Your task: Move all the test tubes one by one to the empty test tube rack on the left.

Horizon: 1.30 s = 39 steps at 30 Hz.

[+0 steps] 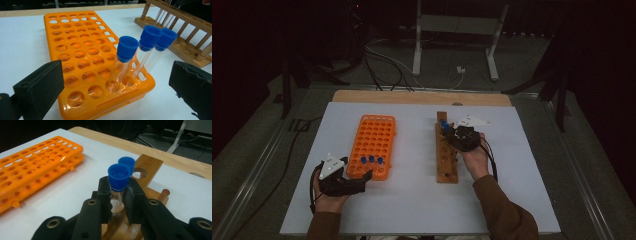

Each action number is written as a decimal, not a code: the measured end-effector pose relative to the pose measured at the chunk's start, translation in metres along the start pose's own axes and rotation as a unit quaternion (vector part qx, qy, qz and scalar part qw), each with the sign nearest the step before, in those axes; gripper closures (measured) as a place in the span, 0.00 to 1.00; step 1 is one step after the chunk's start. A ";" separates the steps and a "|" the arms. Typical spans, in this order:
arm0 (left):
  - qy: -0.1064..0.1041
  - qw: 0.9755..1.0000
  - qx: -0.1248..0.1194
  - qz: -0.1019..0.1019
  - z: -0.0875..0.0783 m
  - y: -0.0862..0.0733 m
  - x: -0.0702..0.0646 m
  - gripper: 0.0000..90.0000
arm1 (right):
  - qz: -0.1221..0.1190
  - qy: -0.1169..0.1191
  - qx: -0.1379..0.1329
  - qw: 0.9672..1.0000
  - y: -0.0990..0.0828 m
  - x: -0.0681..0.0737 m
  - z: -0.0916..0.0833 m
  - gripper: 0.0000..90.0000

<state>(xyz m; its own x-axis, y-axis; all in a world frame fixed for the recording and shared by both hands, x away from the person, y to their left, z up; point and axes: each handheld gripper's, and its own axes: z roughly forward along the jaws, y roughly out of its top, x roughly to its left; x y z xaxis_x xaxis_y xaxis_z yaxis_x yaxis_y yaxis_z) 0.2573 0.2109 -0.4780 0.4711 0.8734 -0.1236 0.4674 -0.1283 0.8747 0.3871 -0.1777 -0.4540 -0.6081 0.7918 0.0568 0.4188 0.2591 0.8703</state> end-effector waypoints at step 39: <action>-0.029 0.999 -0.041 0.005 -0.009 0.026 -0.005 0.08 | 0.000 0.011 -0.037 0.999 0.033 0.001 -0.032 0.85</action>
<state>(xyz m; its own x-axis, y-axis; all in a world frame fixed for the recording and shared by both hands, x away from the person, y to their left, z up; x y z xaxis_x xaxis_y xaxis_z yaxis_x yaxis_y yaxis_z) 0.2602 0.2070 -0.4500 0.5195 0.8431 -0.1390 0.4007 -0.0966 0.9111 0.3789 -0.1858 -0.4095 -0.6231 0.7793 0.0668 0.3676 0.2163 0.9045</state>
